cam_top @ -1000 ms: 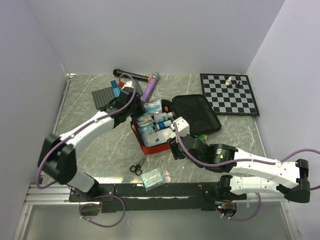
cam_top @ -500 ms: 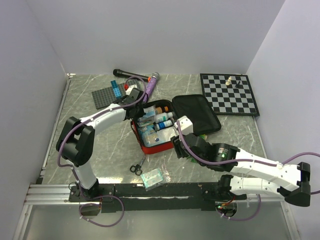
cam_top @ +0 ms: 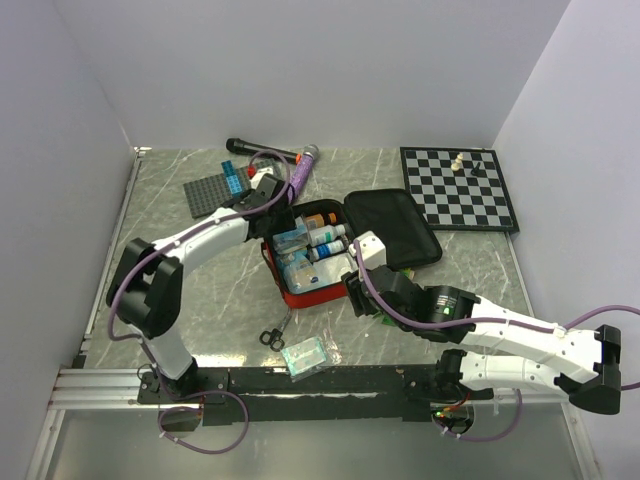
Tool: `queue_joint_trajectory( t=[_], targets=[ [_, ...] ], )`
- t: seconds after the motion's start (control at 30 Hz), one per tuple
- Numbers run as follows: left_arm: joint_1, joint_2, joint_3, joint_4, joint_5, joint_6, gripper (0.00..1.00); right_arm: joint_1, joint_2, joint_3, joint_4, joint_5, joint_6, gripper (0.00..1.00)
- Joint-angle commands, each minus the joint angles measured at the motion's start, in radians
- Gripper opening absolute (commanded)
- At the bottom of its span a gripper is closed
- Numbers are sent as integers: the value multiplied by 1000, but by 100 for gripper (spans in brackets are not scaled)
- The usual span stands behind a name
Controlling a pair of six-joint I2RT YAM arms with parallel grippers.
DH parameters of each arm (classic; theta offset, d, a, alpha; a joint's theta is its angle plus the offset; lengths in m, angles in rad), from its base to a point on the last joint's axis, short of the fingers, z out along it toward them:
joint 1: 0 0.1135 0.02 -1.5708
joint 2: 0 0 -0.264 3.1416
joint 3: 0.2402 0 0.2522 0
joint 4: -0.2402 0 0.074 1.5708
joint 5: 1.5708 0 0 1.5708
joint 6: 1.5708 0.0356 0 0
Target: Organize the medicine kit
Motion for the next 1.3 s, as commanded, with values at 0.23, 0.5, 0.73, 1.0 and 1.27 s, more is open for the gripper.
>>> queue_joint_trajectory(
  t=[0.23,0.5,0.73,1.0,1.27],
  targets=[
    [0,-5,28,97,78,-3,53,-7,7,9,29,-10,-7,58],
    [-11,78,34,118,43,-29,48,-7,-20,15,-25,21,8,58],
    [-17,-191,-105,204,42,-44,54,-18,-2,14,-31,26,13,60],
    [-15,-495,-248,144,-49,-89,61,-180,92,-55,5,-107,22,61],
    [-11,-737,-507,114,-64,-198,63,-256,286,-74,64,-218,42,76]
  ],
)
